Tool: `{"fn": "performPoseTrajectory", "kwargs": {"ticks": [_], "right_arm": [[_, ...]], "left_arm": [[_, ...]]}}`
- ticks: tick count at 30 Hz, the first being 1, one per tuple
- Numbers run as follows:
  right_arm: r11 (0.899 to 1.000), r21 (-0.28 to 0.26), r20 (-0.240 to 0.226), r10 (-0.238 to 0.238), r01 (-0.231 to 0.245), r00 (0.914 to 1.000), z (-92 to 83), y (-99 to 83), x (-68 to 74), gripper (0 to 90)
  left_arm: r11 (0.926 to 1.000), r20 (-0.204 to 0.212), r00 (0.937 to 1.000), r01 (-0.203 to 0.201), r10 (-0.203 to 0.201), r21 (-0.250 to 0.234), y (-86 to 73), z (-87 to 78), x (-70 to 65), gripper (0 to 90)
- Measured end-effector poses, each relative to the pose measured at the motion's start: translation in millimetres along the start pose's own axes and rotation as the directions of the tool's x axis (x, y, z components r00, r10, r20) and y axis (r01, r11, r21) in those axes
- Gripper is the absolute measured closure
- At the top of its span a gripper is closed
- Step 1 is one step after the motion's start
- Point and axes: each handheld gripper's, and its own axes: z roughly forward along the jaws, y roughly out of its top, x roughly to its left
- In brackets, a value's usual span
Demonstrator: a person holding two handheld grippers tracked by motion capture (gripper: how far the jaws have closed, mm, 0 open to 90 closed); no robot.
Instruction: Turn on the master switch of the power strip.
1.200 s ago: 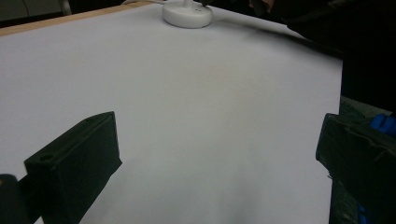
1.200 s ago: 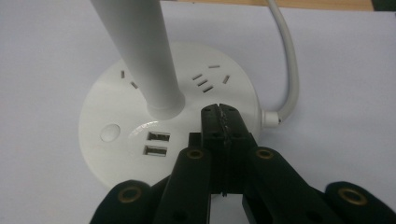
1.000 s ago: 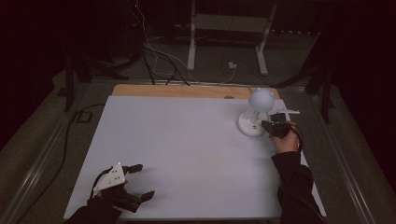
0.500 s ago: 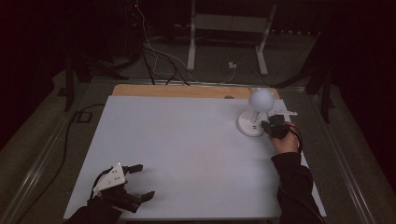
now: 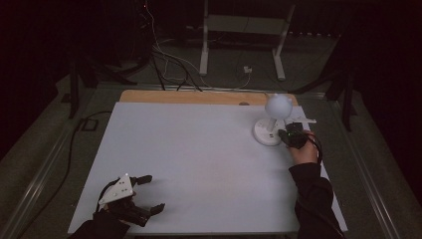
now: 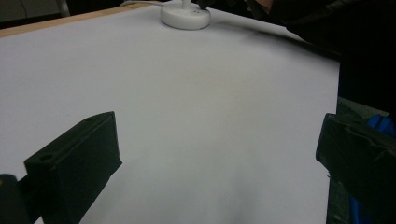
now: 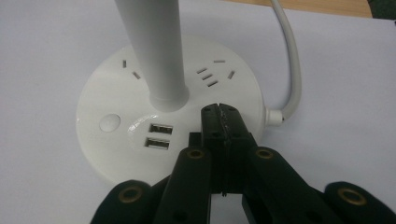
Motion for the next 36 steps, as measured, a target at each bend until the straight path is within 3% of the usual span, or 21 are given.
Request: {"fn": "performPoseTrajectory", "kwargs": {"ticks": [6, 8, 9, 12, 23, 25, 27, 28, 31, 33, 34, 36], "right_arm": [[1.000, 0.007, -0.004, 0.030, -0.030, 0.9995, -1.4, 2.6, -3.0, 90.0], [0.997, -0.009, -0.010, 0.071, -0.071, 0.9975, -4.1, 3.9, -7.1, 90.0], [0.998, -0.010, -0.001, 0.069, -0.069, 0.9976, -4.1, 3.0, -7.9, 90.0], [0.993, -0.050, -0.036, 0.109, -0.111, 0.9934, -9.3, 1.7, -12.9, 90.0], [0.994, -0.056, -0.066, 0.087, -0.091, 0.9940, -19.8, 2.9, -11.1, 84.1], [0.994, -0.059, -0.080, 0.092, -0.097, 0.9925, -21.5, 2.8, -11.3, 80.1], [0.993, -0.066, -0.094, 0.087, -0.094, 0.9917, -24.6, 2.6, -10.3, 70.2], [0.993, -0.066, -0.094, 0.087, -0.094, 0.9917, -24.6, 2.6, -10.3, 70.2], [0.990, -0.090, -0.131, 0.096, -0.108, 0.9867, -28.4, 2.7, -10.0, 52.6], [0.989, -0.097, -0.144, 0.099, -0.113, 0.9846, -29.6, 2.7, -10.0, 49.2], [0.988, -0.109, -0.160, 0.087, -0.105, 0.9832, -31.8, 3.3, -8.9, 38.4], [0.990, -0.102, -0.162, 0.082, -0.099, 0.9834, -34.1, 4.5, -6.6, 37.1]], "left_arm": [[1.0000, -0.007, 1.0000, 0.005, -0.005, -0.005, -0.2, 0.1, 0.8, 0.2], [1.0000, -0.007, 1.0000, 0.005, -0.005, -0.004, -0.3, -0.1, 1.0, 0.2], [1.0000, -0.007, 1.0000, 0.005, -0.005, -0.004, -0.3, -0.1, 1.0, 0.2], [1.0000, -0.006, 1.0000, 0.007, -0.007, -0.002, -0.3, 0.3, 2.1, 0.2], [1.0000, -0.009, 0.9999, 0.004, -0.004, -0.002, 0.0, 0.0, 1.7, 0.2], [1.0000, -0.009, 0.9999, 0.005, -0.005, -0.002, -0.1, 0.0, 1.9, 0.2], [1.0000, -0.010, 0.9999, 0.005, -0.005, -0.002, -0.1, 0.0, 1.9, 0.2], [1.0000, -0.010, 0.9999, 0.004, -0.004, -0.001, 0.0, 0.0, 2.0, 0.2], [1.0000, -0.010, 0.9999, 0.004, -0.004, -0.003, 0.1, -0.1, 1.9, 0.2], [1.0000, -0.010, 0.9999, 0.004, -0.004, -0.003, 0.1, 0.0, 1.8, 0.2], [1.0000, -0.010, 0.9999, 0.003, -0.003, -0.002, 0.2, -0.1, 1.8, 0.2], [1.0000, -0.011, 0.9999, 0.005, -0.005, -0.005, 0.2, -0.2, 1.7, 0.2]]}}
